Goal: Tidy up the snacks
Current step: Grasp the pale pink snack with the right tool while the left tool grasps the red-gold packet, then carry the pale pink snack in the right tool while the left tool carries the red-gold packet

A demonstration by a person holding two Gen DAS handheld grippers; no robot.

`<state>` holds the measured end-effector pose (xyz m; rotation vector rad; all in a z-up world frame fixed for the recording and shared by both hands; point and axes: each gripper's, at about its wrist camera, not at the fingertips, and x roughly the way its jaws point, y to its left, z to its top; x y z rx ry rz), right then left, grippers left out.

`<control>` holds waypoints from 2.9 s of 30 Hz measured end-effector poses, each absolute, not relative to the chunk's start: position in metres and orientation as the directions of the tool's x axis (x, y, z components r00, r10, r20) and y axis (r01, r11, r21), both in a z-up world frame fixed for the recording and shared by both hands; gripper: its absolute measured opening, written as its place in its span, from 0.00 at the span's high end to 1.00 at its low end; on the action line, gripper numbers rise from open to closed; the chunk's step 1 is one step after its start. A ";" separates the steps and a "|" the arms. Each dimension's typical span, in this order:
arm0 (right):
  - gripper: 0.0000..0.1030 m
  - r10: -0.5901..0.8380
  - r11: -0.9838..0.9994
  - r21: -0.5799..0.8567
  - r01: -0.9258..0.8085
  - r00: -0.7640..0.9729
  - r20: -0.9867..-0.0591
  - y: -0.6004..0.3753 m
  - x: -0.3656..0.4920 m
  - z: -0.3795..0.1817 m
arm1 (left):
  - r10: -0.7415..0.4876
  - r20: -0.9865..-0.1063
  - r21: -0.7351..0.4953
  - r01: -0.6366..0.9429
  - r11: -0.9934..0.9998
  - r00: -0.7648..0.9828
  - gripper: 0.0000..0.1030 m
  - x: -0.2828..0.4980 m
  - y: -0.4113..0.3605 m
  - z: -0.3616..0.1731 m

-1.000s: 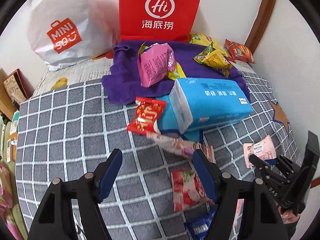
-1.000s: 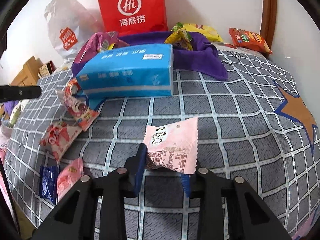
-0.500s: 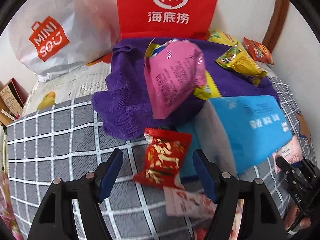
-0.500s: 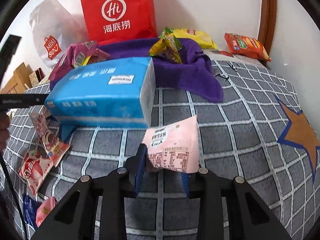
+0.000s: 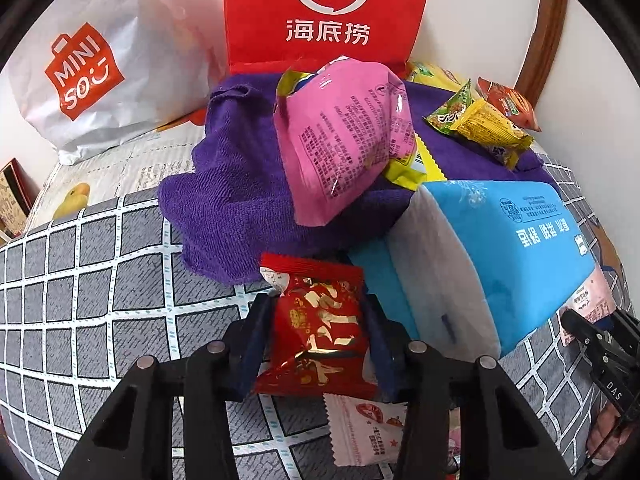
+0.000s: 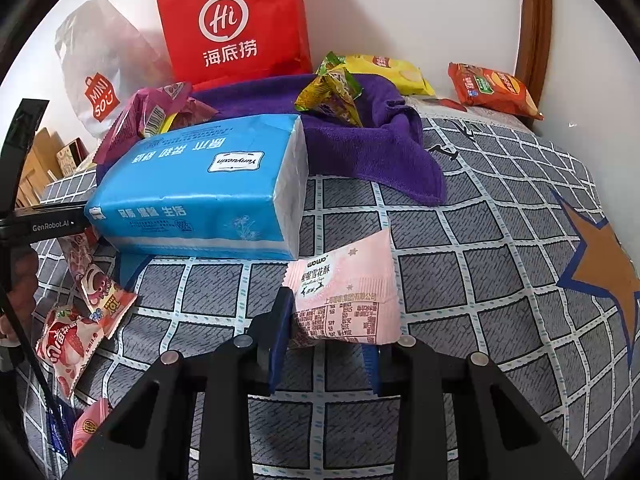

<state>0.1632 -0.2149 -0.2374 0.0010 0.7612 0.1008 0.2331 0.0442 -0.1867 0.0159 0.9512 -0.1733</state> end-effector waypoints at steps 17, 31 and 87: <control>0.68 0.085 0.995 0.026 -0.093 0.719 -0.690 -0.215 0.164 -0.238 | -0.127 -0.795 -0.054 0.139 0.989 0.594 0.58 0.229 0.044 -0.185; 0.74 0.109 0.994 0.071 -0.082 0.713 -0.693 -0.222 0.162 -0.236 | -0.143 -0.801 -0.093 0.116 0.989 0.581 0.61 0.225 0.051 -0.178; 0.79 0.148 0.985 0.005 -0.172 0.831 -0.536 -0.168 0.211 -0.059 | -0.189 -0.702 -0.140 0.127 0.982 0.686 0.61 0.226 0.043 -0.015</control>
